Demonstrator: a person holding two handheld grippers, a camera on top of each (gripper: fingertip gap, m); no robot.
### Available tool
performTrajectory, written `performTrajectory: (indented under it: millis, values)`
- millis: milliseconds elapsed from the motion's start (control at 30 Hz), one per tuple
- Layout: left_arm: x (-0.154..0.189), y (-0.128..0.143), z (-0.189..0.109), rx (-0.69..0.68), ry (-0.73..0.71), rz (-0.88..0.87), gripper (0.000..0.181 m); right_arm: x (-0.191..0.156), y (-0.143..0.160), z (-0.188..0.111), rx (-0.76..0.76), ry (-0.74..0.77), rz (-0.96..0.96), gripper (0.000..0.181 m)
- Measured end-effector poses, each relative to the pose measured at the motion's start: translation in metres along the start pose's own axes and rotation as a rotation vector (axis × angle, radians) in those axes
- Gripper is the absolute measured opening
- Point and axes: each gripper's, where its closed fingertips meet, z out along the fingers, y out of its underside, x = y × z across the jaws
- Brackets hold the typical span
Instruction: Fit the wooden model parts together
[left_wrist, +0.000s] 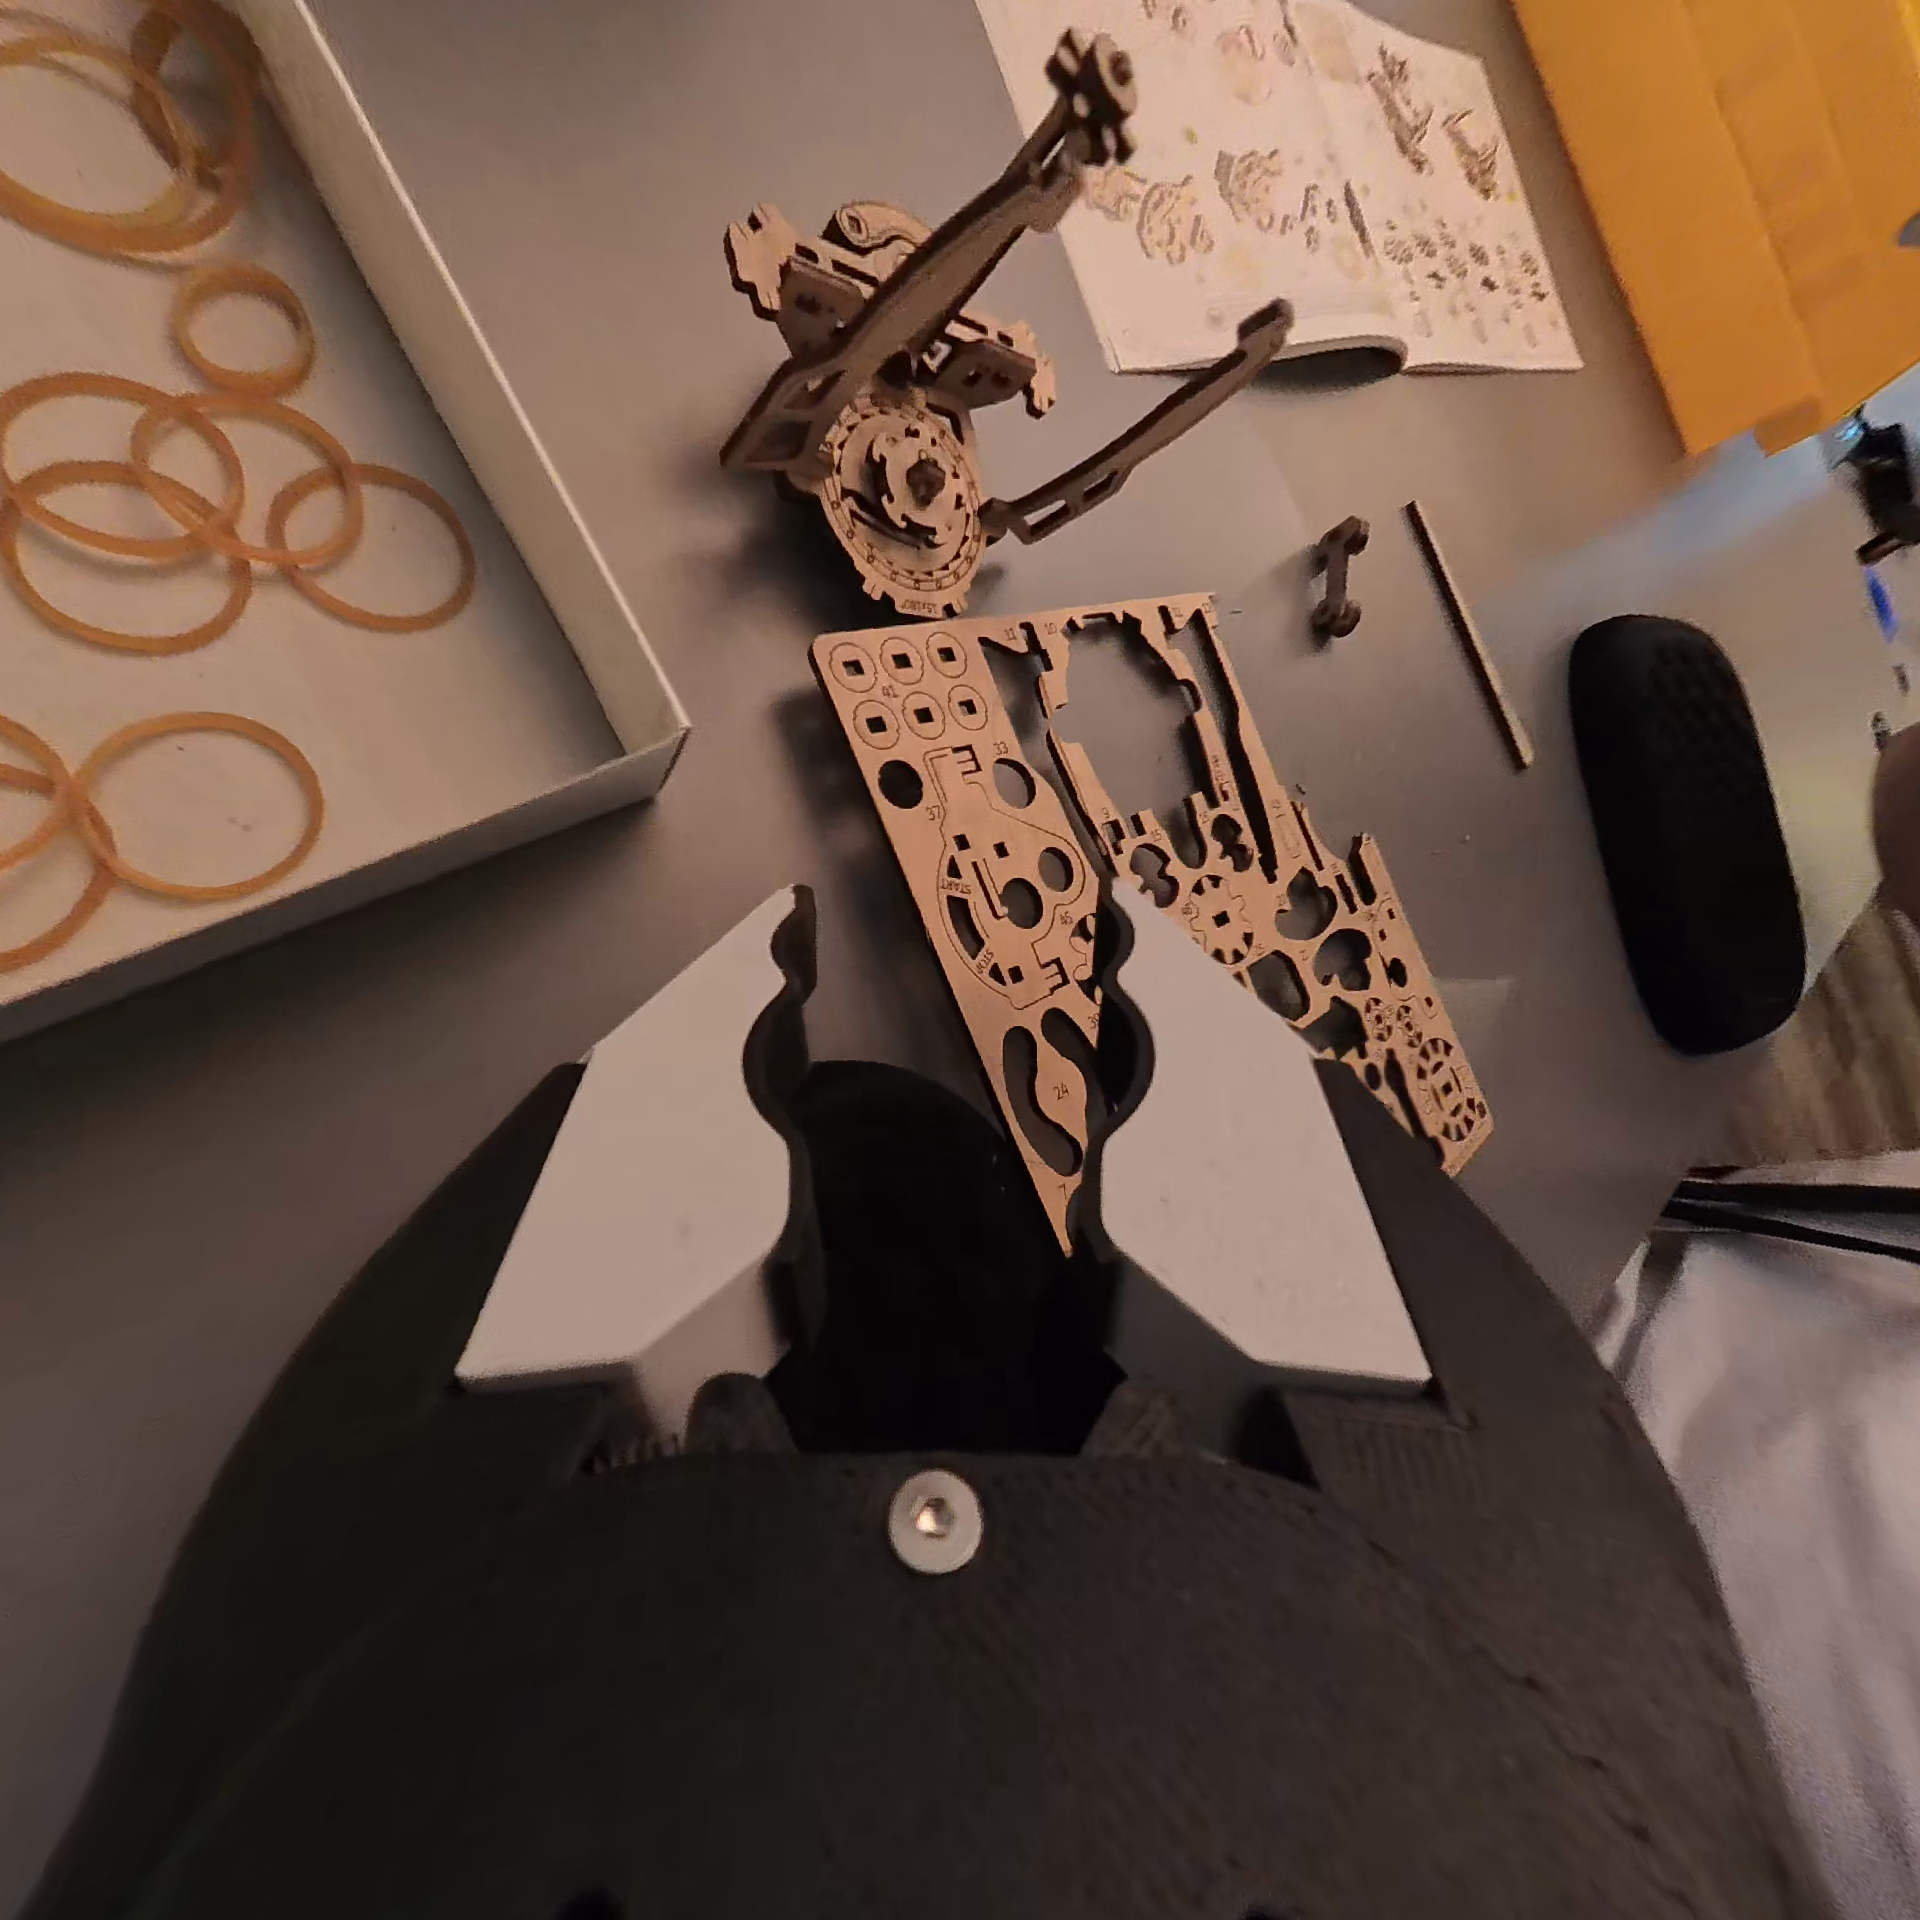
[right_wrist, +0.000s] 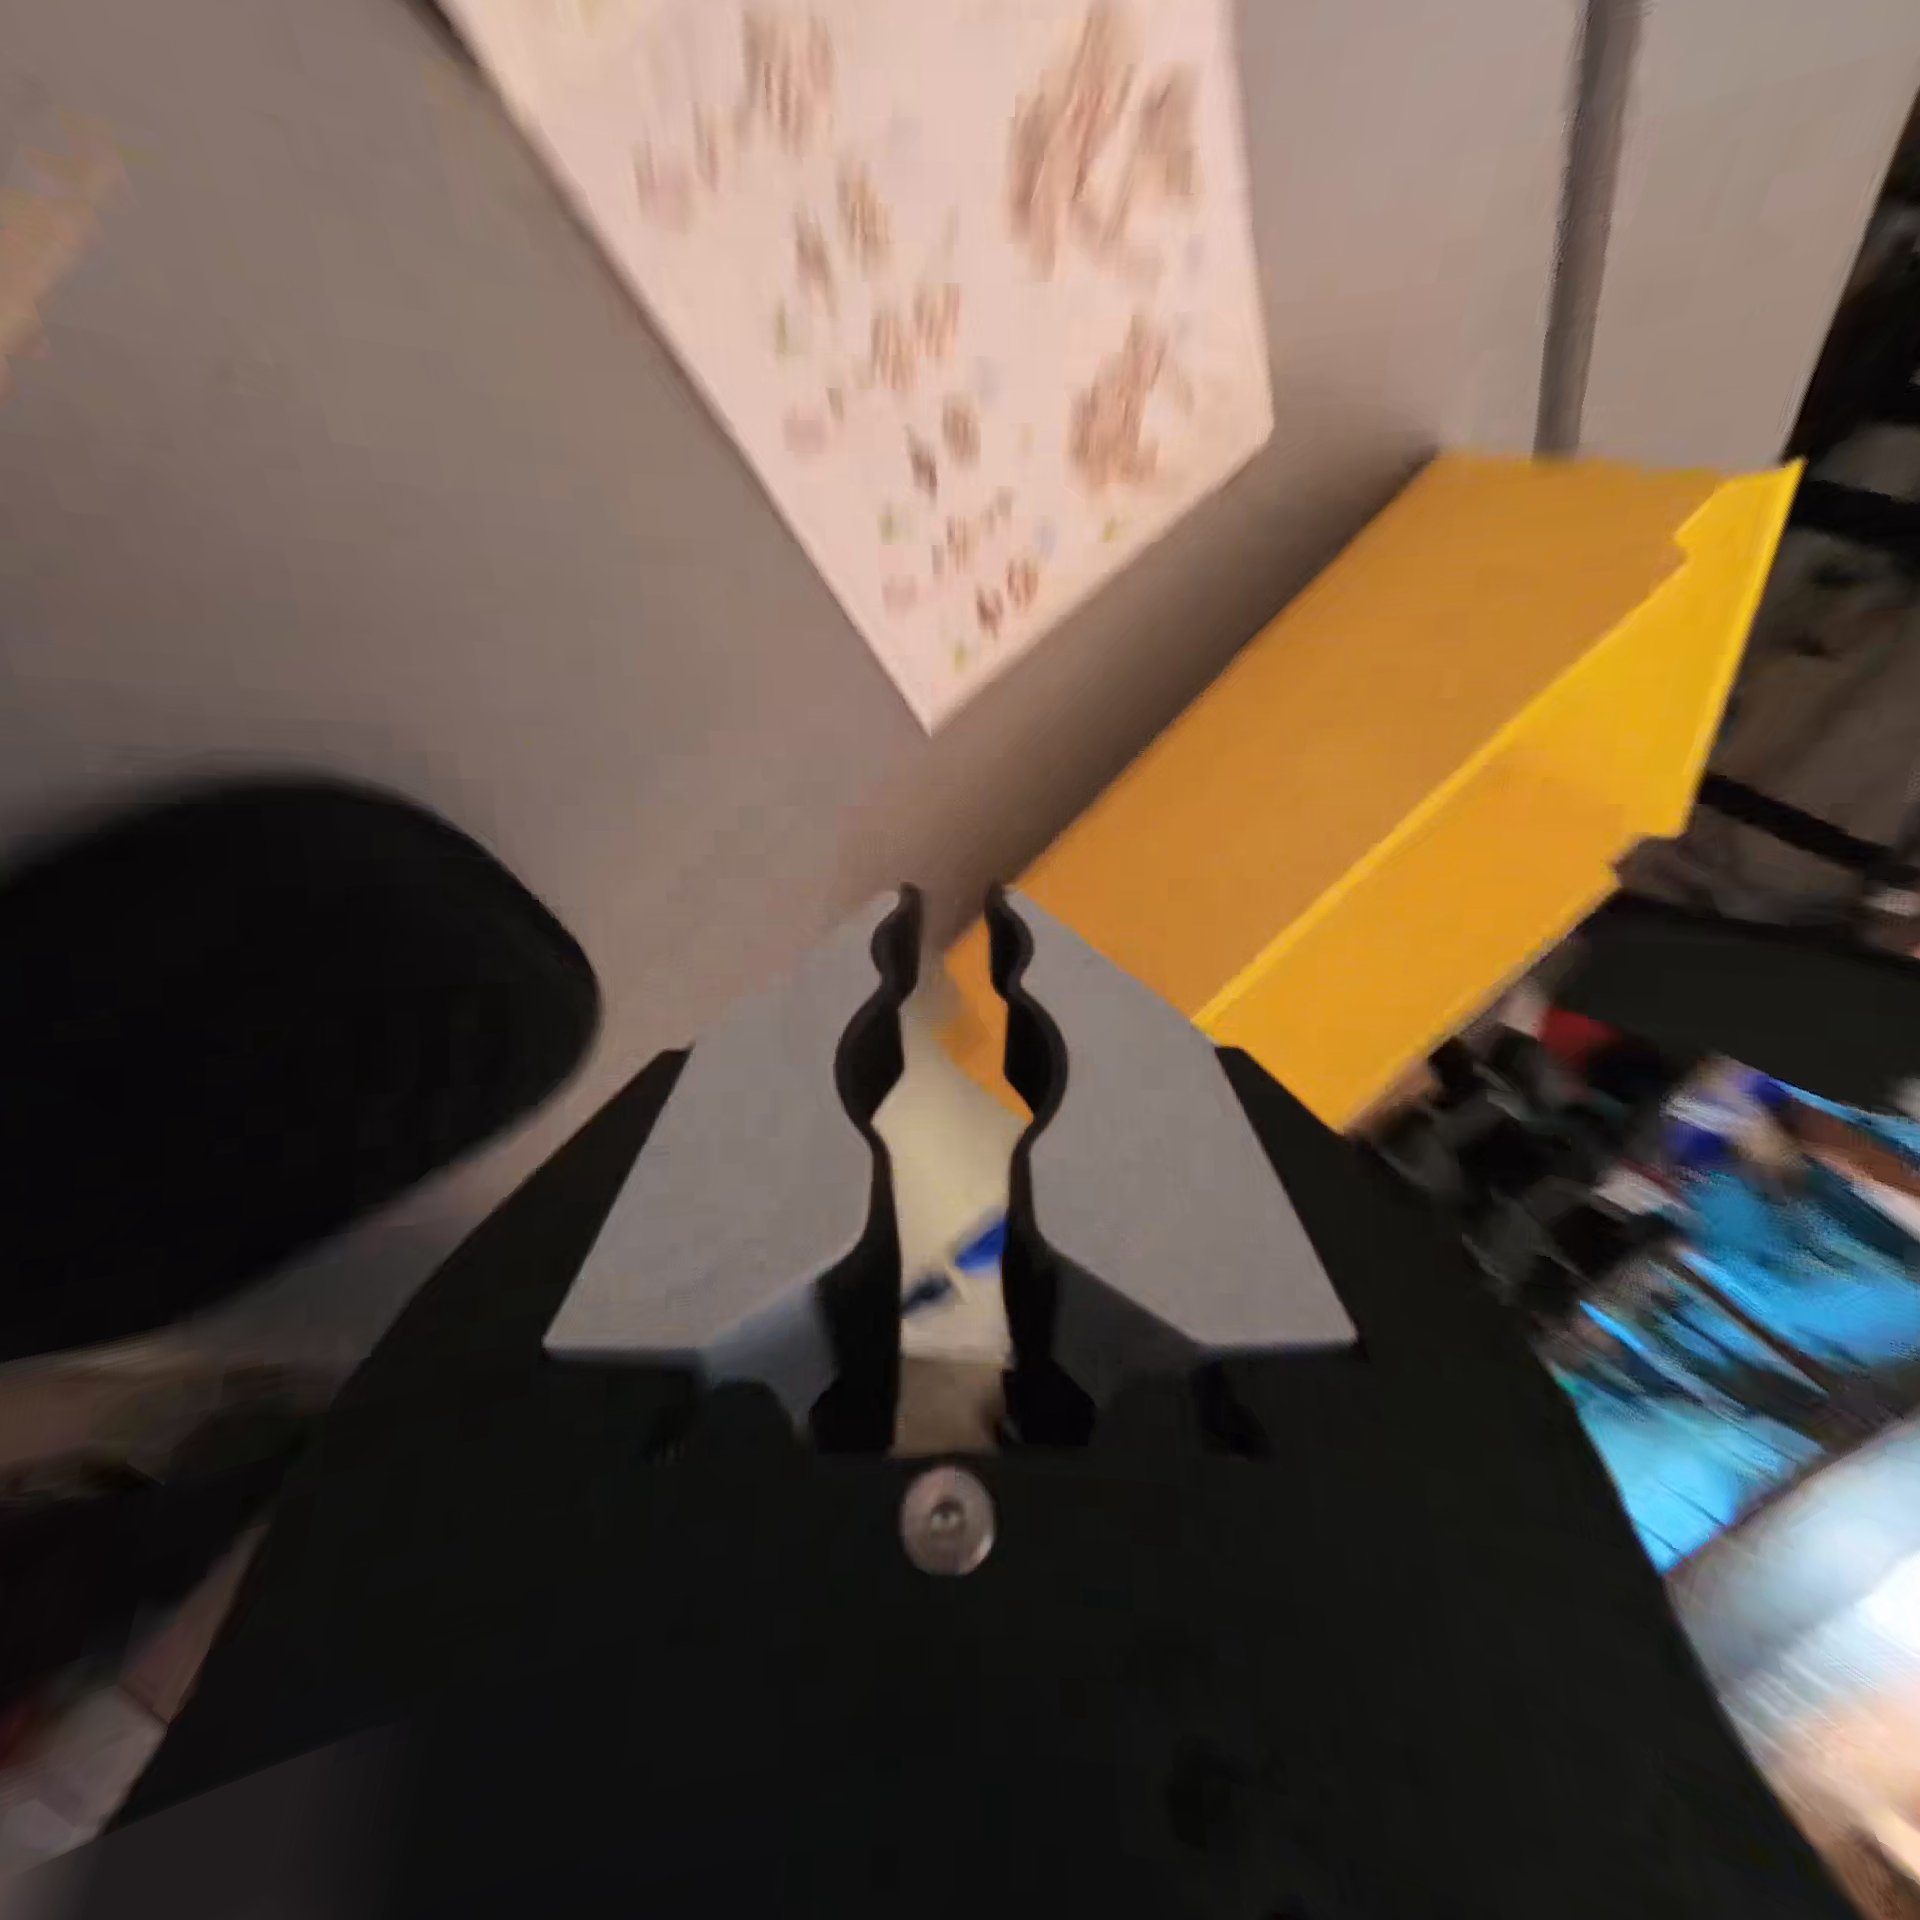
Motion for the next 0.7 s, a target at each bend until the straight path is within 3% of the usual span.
performTrajectory:
  millis: [100,467,600,667,700]
  values:
    - [0.001,-0.001,0.002,-0.001,-0.011,0.024,0.053,-0.006,0.026,0.01,-0.16,0.084,-0.097,0.0]
    - [0.002,0.001,0.004,-0.003,-0.022,0.036,0.051,-0.002,0.041,-0.009,-0.2,0.124,-0.08,0.0]
    - [0.004,-0.001,0.001,0.027,0.017,0.021,0.049,-0.015,0.022,-0.006,-0.129,0.119,-0.08,0.0]
    - [0.004,-0.002,-0.001,0.034,0.036,0.016,0.048,-0.029,-0.003,0.003,0.001,0.088,-0.127,0.0]
    - [0.004,-0.002,-0.002,0.04,0.041,0.017,0.047,-0.047,-0.021,0.006,0.11,0.002,-0.143,0.0]
